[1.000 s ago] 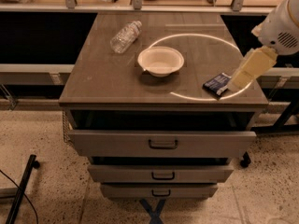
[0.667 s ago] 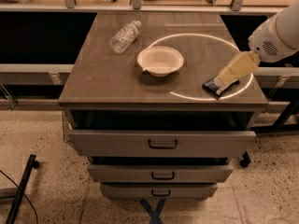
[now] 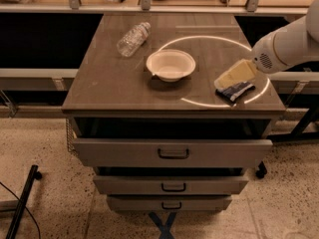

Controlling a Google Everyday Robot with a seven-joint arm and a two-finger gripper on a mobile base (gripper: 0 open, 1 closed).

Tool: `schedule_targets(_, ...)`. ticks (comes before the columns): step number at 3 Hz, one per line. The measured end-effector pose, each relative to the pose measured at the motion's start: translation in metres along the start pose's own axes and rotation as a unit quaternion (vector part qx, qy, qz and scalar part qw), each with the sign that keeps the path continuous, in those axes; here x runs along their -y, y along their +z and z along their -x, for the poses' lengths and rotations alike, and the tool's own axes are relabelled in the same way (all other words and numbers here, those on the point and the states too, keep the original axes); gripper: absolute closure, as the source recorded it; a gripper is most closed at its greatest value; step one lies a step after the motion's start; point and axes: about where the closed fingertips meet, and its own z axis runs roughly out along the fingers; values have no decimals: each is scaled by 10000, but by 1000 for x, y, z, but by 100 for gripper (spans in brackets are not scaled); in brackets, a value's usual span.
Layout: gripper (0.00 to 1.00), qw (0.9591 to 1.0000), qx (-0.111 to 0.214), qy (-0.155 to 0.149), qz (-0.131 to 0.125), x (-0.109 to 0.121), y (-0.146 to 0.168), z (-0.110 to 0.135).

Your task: Place rxbar chocolate into paper bowl

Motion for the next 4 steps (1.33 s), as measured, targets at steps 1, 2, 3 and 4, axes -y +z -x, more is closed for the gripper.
schedule_targets(1, 0, 10000, 1, -4, 0, 0, 0, 0)
schedule_targets(2, 0, 9994, -133, 206, 232, -3, 19, -11)
schedule_targets(3, 0, 9987, 145, 490, 73, 7, 42, -26)
schedule_targets(4, 0, 9983, 133, 551, 119, 7, 44, -27)
